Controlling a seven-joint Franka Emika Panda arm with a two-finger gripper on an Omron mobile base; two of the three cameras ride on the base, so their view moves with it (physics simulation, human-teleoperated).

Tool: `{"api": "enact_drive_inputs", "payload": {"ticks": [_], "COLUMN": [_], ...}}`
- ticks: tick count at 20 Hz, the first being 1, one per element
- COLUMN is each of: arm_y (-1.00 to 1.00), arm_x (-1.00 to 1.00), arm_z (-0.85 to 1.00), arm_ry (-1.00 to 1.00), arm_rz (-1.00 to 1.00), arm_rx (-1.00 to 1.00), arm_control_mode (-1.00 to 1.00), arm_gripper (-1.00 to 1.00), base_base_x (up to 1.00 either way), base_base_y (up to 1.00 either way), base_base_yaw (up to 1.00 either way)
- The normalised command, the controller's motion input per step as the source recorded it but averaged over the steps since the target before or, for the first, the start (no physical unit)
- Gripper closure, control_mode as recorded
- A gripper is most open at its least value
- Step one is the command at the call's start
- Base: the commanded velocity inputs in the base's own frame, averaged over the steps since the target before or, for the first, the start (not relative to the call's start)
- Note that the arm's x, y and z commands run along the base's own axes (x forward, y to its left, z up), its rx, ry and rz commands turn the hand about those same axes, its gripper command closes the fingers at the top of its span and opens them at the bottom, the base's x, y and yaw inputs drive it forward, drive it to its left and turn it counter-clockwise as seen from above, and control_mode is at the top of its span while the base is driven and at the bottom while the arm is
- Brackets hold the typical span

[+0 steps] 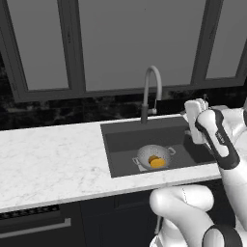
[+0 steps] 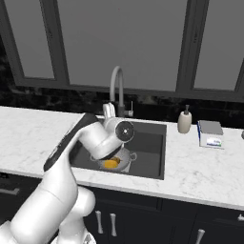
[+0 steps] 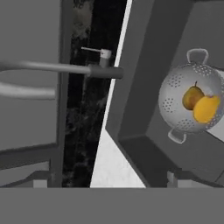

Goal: Put the colander in the sink, put the pear, mango in the colander, and turn on the sink faucet and pour water over the colander.

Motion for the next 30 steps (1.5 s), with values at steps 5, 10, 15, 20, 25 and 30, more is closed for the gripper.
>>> {"api": "enact_drive_inputs", "payload": {"ticks": [5,10,15,20,25,30], "arm_y": [-0.49,-0.33,-0.39,-0.32,-0.10,0.00], "arm_x": [0.42,0.75,0.75,0.67,0.55,0.41], "arm_z": [0.00,0.00,0.00,-0.04,-0.22,-0.26], "arm_ry": [0.11,0.15,0.01,-0.01,-0.05,-0.02], "arm_rz": [0.02,0.01,0.02,0.03,0.00,0.02], "arm_rx": [0.51,0.45,0.39,0.37,0.26,0.15], "arm_control_mode": [-1.00,-1.00,-1.00,-1.00,-1.00,-1.00], "arm_gripper": [-1.00,-1.00,-1.00,-1.00,-1.00,-1.00], "base_base_x": [0.00,0.00,0.00,0.00,0.00,0.00], "base_base_y": [0.00,0.00,0.00,0.00,0.00,0.00], "base_base_yaw": [0.00,0.00,0.00,0.00,0.00,0.00]}}
